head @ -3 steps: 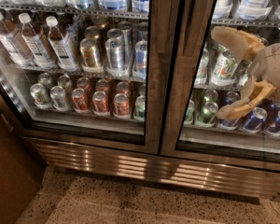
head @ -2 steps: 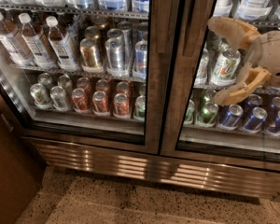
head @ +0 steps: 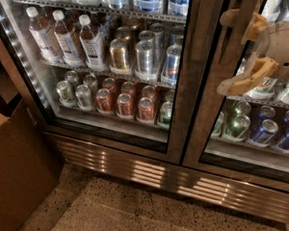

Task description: Open right fridge door

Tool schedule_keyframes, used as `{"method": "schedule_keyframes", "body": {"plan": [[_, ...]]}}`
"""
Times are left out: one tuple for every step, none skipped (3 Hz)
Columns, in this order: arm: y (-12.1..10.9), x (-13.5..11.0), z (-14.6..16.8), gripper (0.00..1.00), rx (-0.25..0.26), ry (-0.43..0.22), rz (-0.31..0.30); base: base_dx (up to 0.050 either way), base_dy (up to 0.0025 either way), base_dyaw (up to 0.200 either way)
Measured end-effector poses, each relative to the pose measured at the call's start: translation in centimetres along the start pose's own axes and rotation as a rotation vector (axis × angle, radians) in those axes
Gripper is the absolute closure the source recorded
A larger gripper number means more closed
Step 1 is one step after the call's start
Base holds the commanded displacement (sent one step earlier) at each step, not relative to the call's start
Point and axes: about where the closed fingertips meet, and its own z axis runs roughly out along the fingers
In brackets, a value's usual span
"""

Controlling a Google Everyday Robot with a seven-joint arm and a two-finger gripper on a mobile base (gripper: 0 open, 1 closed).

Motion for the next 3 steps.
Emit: {"method": "schedule_keyframes", "body": {"plan": [[0.00, 0.00, 0.00, 0.00, 0.000, 0.000, 0.000, 0.000, 0.00000, 0.000], [0.00, 0.00, 0.01, 0.19, 0.000, 0.000, 0.000, 0.000, 0.00000, 0.000], [0.00, 0.00, 0.01, 0.42, 0.000, 0.000, 0.000, 0.000, 0.00000, 0.000]]}}
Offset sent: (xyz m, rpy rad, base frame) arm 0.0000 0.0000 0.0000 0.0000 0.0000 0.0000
